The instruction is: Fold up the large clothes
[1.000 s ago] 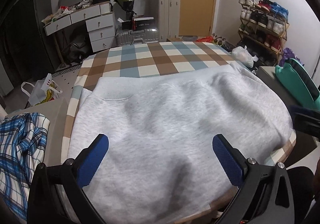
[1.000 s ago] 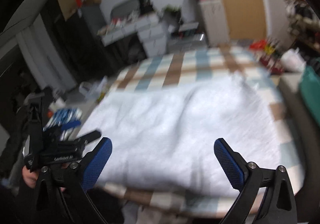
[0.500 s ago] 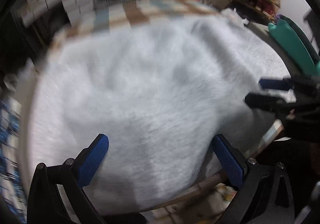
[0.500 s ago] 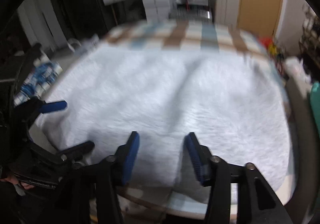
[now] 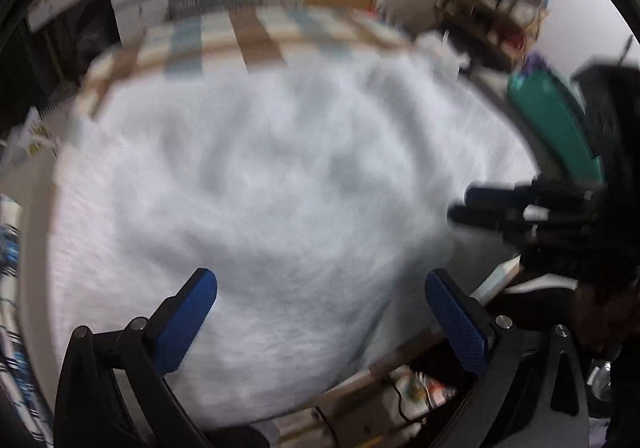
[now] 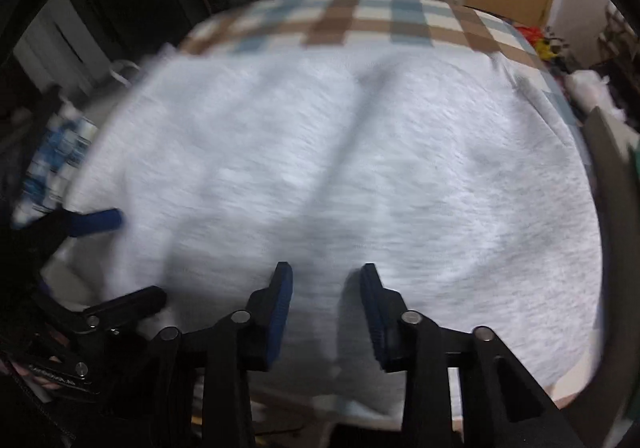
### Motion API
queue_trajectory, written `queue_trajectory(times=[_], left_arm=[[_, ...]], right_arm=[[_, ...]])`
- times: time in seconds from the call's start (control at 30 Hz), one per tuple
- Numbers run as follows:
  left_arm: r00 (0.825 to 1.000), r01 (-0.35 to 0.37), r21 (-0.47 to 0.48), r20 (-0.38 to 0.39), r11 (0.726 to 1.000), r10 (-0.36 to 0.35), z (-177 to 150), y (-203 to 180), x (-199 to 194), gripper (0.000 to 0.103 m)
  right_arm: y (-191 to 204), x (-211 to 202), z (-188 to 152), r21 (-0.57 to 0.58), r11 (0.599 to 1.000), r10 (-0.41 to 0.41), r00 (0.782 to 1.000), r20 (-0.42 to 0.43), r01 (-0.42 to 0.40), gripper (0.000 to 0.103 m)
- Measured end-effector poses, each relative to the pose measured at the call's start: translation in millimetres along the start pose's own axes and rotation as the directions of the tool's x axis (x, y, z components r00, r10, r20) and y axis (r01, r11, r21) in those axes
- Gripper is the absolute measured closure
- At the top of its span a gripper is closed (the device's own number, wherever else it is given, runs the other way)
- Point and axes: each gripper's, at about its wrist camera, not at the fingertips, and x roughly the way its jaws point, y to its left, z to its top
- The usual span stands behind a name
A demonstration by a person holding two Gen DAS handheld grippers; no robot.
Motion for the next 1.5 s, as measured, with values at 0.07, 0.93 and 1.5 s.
queue_trajectory(times=[0.07,0.93,1.5], left_arm=[[0.995,-0.062,-0.028,-0.074,0.998,0.059,-1,9,17,0.001],[0.953,-0.262,-0.07,-0.174,0.963,0.247,-28,22,35,0.001],[0.96,-0.279,-0.021,-0.005,0.96,0.279,-23,44,-44,0.007]], right_arm=[[13,-8,-5,-0.044,0.999,0.025,0.999,0.028,-0.024,0.067],[-76,7,-3,0.247,0.966,-0.076,0.997,-0.012,0.076,0.034],[-54,29,30,0.273,0.938,0.158,0.963,0.216,-0.215,0.017]])
